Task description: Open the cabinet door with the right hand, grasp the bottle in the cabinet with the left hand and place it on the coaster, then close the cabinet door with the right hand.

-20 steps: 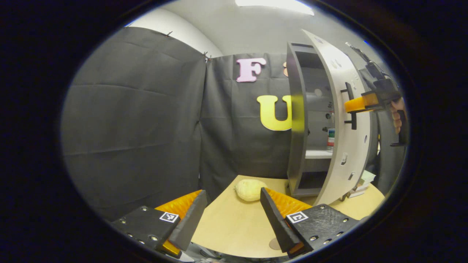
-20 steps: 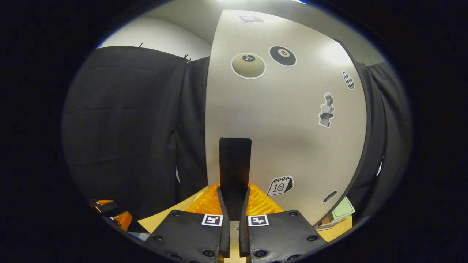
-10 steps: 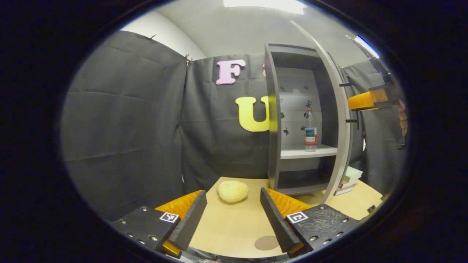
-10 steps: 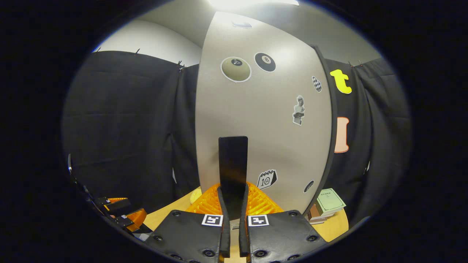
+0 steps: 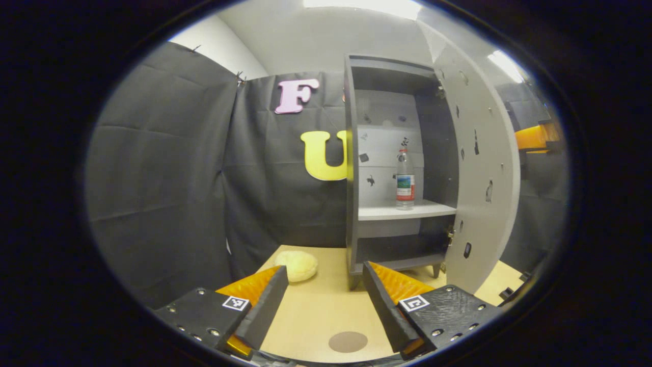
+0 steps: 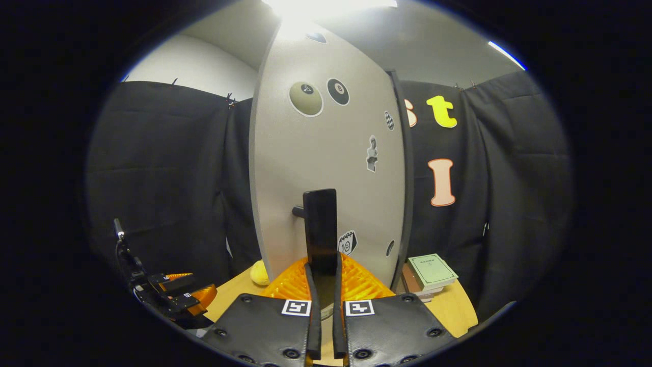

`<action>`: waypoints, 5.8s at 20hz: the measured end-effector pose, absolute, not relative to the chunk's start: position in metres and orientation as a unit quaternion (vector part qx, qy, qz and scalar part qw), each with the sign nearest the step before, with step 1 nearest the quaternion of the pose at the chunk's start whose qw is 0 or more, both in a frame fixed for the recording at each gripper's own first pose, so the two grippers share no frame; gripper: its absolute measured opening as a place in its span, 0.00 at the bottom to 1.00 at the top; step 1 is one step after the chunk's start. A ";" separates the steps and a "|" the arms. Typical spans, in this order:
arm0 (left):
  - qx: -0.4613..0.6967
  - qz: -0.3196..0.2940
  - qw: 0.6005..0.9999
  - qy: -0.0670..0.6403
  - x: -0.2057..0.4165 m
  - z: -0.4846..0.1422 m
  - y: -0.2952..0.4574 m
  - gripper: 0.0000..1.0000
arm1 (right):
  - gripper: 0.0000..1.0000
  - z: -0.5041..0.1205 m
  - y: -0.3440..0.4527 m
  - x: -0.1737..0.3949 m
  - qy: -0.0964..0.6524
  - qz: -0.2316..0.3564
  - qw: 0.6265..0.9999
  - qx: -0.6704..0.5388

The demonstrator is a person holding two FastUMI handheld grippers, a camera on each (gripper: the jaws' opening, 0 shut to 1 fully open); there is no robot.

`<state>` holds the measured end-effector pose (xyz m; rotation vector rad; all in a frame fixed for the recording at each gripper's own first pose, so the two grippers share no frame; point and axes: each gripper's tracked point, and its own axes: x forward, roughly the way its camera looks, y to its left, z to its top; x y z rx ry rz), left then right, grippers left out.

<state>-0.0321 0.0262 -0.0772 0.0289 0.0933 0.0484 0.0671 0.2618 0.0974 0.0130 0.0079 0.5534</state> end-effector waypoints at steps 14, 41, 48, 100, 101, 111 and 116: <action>0.007 -0.077 0.995 0.068 0.006 -0.084 -0.068 0.91 | 0.06 0.098 0.184 0.088 -0.019 0.162 0.987 0.006; 0.020 -0.087 0.996 0.028 0.110 -0.019 -0.092 0.89 | 0.98 0.117 0.050 0.104 -0.003 0.018 0.999 0.047; 0.018 -0.105 0.994 -0.010 0.166 0.023 -0.141 0.90 | 0.98 0.119 0.050 0.158 -0.027 0.028 0.996 0.086; -0.028 -0.203 0.979 0.024 0.288 0.041 -0.200 0.82 | 0.98 0.068 0.030 0.242 0.006 0.011 0.992 0.128; -0.023 -0.201 0.979 0.025 0.272 0.040 -0.193 0.82 | 0.98 0.066 0.033 0.238 0.006 0.011 0.991 0.130; 0.010 -0.160 0.985 0.069 0.134 -0.064 -0.091 0.77 | 0.98 0.062 0.072 0.206 0.023 0.029 0.991 0.125; -0.007 -0.125 0.988 0.089 0.087 -0.122 -0.045 0.77 | 0.98 0.060 0.081 0.182 0.033 0.026 0.992 0.121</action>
